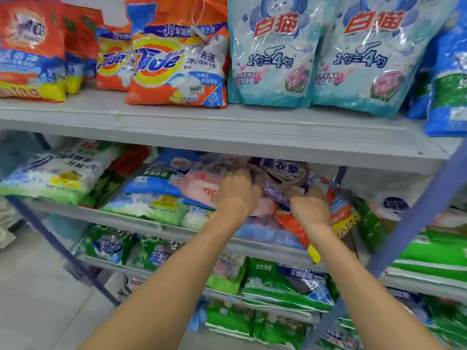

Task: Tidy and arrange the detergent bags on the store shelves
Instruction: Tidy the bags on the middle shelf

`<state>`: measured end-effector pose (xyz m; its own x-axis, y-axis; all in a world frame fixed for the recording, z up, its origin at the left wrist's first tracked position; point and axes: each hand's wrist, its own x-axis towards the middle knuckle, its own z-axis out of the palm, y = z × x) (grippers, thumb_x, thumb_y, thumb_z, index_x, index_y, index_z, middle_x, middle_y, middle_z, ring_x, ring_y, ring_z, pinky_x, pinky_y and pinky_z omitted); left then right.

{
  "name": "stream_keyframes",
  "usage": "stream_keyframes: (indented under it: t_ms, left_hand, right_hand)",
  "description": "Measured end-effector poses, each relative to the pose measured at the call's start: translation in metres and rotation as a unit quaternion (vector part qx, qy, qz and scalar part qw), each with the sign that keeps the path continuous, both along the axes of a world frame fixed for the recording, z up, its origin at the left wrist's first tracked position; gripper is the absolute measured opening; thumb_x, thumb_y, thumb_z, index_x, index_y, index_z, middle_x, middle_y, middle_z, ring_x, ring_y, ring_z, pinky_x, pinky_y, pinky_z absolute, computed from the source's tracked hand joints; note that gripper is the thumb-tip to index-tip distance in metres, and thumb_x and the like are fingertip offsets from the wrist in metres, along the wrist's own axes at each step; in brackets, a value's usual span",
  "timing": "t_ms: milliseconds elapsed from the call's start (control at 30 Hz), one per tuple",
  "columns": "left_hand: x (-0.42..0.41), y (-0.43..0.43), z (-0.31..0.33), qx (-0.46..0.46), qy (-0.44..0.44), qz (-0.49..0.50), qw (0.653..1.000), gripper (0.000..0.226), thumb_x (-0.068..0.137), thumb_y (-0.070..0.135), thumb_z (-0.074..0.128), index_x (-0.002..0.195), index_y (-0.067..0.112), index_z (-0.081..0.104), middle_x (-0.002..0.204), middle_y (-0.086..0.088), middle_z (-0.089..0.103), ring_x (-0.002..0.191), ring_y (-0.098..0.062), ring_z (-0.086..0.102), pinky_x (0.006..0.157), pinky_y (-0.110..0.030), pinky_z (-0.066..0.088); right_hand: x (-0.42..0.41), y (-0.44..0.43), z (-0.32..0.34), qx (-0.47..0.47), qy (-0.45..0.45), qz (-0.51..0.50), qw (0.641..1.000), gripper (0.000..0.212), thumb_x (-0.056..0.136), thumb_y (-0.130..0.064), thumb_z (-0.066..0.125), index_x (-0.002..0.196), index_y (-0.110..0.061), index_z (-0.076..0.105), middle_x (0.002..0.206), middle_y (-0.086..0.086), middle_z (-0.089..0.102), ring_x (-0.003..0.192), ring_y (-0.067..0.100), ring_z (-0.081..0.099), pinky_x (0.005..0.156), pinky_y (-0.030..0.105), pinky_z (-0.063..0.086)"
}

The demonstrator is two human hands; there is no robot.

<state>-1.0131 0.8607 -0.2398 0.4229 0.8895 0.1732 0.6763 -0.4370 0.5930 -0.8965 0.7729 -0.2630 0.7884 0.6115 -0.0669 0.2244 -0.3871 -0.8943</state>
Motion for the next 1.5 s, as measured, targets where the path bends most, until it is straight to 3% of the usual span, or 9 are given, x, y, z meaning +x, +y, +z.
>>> stream_keyframes:
  t_ms: [167,300,367,500,633,833,1067,1333,1500]
  left_hand:
    - [-0.018,-0.002,-0.01,-0.06,-0.147,0.037,0.987,0.022,0.088,0.029,0.068,0.102,0.013,0.073,0.095,-0.007,0.074,0.09,-0.03,0.067,0.071,-0.034,0.051]
    - [-0.03,-0.026,-0.006,-0.209,-0.283,0.044,0.935,0.011,0.076,0.012,0.072,0.085,0.018,0.07,0.083,0.0,0.072,0.084,-0.024,0.068,0.081,-0.047,0.06]
    - [-0.032,-0.038,-0.006,-0.297,-0.317,0.032,0.9,0.011,0.072,0.006,0.073,0.074,0.014,0.066,0.072,0.0,0.069,0.076,-0.024,0.064,0.079,-0.047,0.06]
    - [-0.042,-0.058,-0.007,-0.385,-0.302,-0.045,0.871,0.023,0.078,0.017,0.087,0.091,0.017,0.068,0.07,0.017,0.075,0.074,-0.002,0.072,0.073,-0.027,0.049]
    - [-0.06,-0.067,-0.012,-0.459,-0.275,-0.099,0.839,0.038,0.083,0.007,0.08,0.119,0.011,0.069,0.104,-0.001,0.079,0.099,-0.02,0.076,0.086,-0.034,0.056]
    - [-0.088,-0.097,-0.026,-0.529,-0.273,-0.174,0.785,0.049,0.086,-0.017,0.062,0.126,0.01,0.064,0.116,-0.014,0.075,0.107,-0.03,0.073,0.09,-0.041,0.06]
    - [-0.099,-0.133,-0.01,-0.551,-0.241,-0.255,0.757,0.071,0.08,-0.018,0.066,0.142,0.015,0.053,0.129,-0.014,0.07,0.12,-0.031,0.067,0.097,-0.043,0.057]
    - [-0.049,-0.203,0.068,-0.501,-0.218,-0.272,0.792,0.057,0.074,0.046,0.072,0.126,0.025,0.065,0.114,0.0,0.077,0.108,-0.024,0.073,0.099,-0.047,0.055]
    - [0.005,-0.274,0.107,-0.519,-0.281,-0.233,0.772,0.051,0.085,0.048,0.065,0.121,0.013,0.072,0.113,-0.012,0.077,0.106,-0.03,0.074,0.101,-0.052,0.054]
  right_hand:
    - [0.001,-0.007,-0.013,0.148,0.223,-0.035,0.963,0.037,0.071,-0.005,0.08,0.107,-0.011,0.076,0.098,0.011,0.079,0.089,0.035,0.076,0.08,0.052,0.062]
    - [0.01,-0.024,-0.023,0.14,0.34,0.013,0.93,0.094,0.027,-0.018,0.093,0.118,-0.009,0.07,0.106,0.009,0.078,0.094,0.034,0.075,0.076,0.047,0.062]
    - [0.002,-0.038,-0.017,0.154,0.368,0.044,0.916,0.058,0.054,-0.007,0.086,0.111,-0.006,0.073,0.1,0.005,0.078,0.085,0.024,0.075,0.067,0.032,0.057]
    - [-0.011,-0.077,-0.014,0.16,0.338,0.106,0.921,0.05,0.077,0.009,0.069,0.118,-0.02,0.072,0.108,-0.004,0.079,0.105,0.017,0.068,0.078,0.038,0.048]
    - [-0.021,-0.102,-0.021,0.162,0.368,0.132,0.906,0.056,0.079,0.011,0.07,0.126,-0.019,0.068,0.114,0.004,0.078,0.105,0.022,0.074,0.087,0.04,0.055]
    - [-0.047,-0.143,-0.035,0.151,0.367,0.141,0.907,0.08,0.048,-0.001,0.09,0.125,-0.01,0.069,0.117,0.013,0.076,0.113,0.028,0.071,0.096,0.039,0.051]
    - [-0.063,-0.192,-0.004,0.182,0.423,0.081,0.884,0.053,0.077,-0.018,0.075,0.127,-0.006,0.068,0.118,0.018,0.074,0.107,0.034,0.073,0.092,0.047,0.06]
    - [-0.046,-0.277,0.069,0.209,0.368,-0.003,0.906,0.059,0.07,-0.008,0.081,0.127,-0.003,0.065,0.112,0.018,0.076,0.103,0.036,0.074,0.091,0.048,0.059]
    - [-0.023,-0.356,0.115,0.258,0.311,-0.064,0.913,0.057,0.065,-0.009,0.083,0.12,-0.002,0.066,0.106,0.018,0.078,0.093,0.034,0.077,0.076,0.043,0.064]
